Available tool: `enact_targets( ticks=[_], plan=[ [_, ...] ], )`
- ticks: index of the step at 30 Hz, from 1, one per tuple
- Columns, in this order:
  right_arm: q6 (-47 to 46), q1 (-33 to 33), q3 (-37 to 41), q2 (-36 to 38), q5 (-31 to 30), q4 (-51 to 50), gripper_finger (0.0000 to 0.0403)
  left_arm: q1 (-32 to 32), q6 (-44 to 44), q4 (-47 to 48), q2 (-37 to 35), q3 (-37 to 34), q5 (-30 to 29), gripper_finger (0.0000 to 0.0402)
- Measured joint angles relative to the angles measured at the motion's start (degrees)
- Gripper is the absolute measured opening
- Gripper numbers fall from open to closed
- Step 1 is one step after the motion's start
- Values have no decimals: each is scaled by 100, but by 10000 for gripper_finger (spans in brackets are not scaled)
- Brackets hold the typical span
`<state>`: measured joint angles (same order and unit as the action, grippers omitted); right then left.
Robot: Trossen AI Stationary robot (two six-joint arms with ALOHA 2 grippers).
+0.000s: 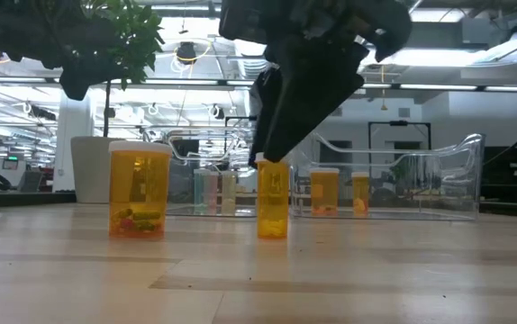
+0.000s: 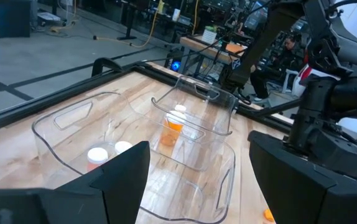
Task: Pick and place medicine bottles into bin by pill shape (circle, oval)
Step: Put the small orange pill bottle into the left transparent bin
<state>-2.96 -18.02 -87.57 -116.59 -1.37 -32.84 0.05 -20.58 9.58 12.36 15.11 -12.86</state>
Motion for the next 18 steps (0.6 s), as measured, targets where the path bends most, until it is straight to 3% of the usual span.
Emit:
enact_targets(
  ticks=[18],
  plan=[
    [40,19,-251,-334,142,-349,235,0,18,2,-2,0,-72,270]
  ],
)
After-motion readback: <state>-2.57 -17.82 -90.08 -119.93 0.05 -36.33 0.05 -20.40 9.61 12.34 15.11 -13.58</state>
